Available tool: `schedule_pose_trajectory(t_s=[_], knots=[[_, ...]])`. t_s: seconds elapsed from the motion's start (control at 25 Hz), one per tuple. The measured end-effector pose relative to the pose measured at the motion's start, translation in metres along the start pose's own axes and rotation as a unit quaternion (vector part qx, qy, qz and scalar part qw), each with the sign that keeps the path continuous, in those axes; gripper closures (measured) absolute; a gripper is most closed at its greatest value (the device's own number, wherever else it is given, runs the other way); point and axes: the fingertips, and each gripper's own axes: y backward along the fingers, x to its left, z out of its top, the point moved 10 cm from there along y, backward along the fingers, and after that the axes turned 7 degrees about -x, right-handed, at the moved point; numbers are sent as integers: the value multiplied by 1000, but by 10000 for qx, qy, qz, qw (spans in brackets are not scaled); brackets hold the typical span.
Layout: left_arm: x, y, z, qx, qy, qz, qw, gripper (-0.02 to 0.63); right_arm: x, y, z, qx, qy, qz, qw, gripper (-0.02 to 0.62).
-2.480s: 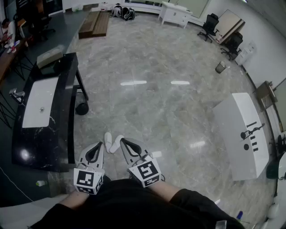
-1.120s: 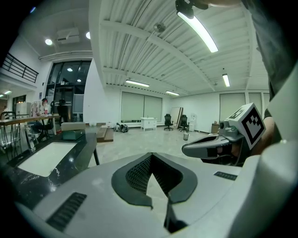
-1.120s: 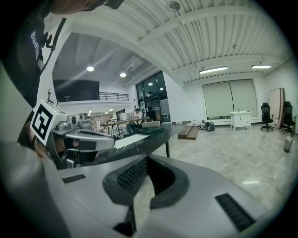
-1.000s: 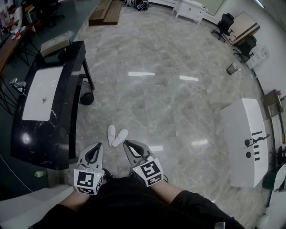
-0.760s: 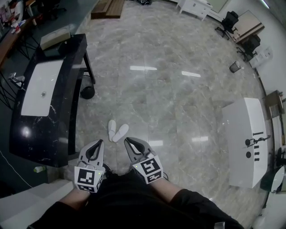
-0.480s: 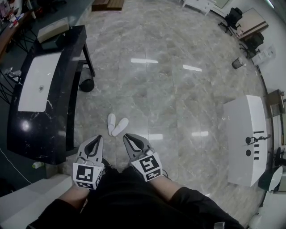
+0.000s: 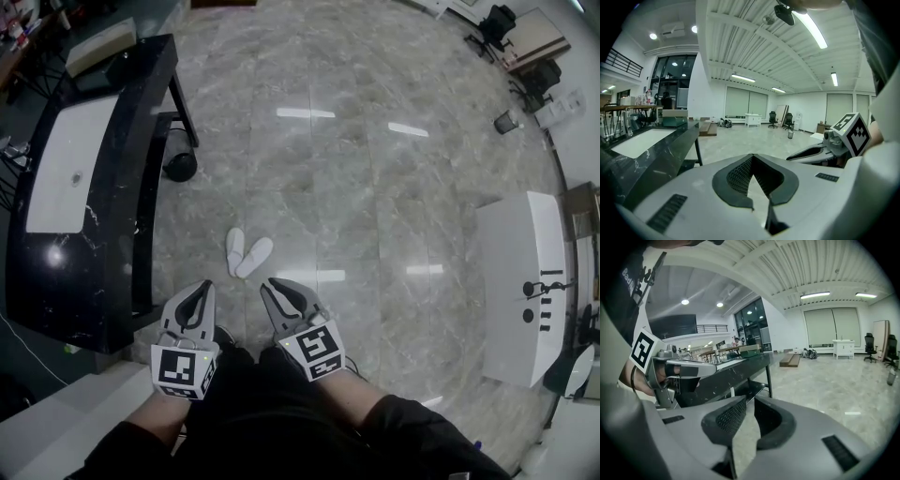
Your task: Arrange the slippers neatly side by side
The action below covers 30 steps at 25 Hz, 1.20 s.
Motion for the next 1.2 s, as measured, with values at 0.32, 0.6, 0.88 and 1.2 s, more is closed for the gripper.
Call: schedule_pose_trajectory(t_s=[0.32, 0.6, 0.88, 1.2], knots=[[18, -35, -65, -14, 126, 190, 9997, 606, -29, -43, -66, 186, -59, -62, 9998, 563], [32, -64, -121, -60, 166, 272, 9995, 606, -55, -85, -121, 227, -16, -80, 9997, 563], [43, -92, -197, 17, 306, 306, 9991, 606, -76, -129, -191, 368, 99, 34, 9993, 563], [55, -125, -282, -39, 272, 383, 9989, 606, -100, -183, -281, 554, 274, 254, 9978, 541]])
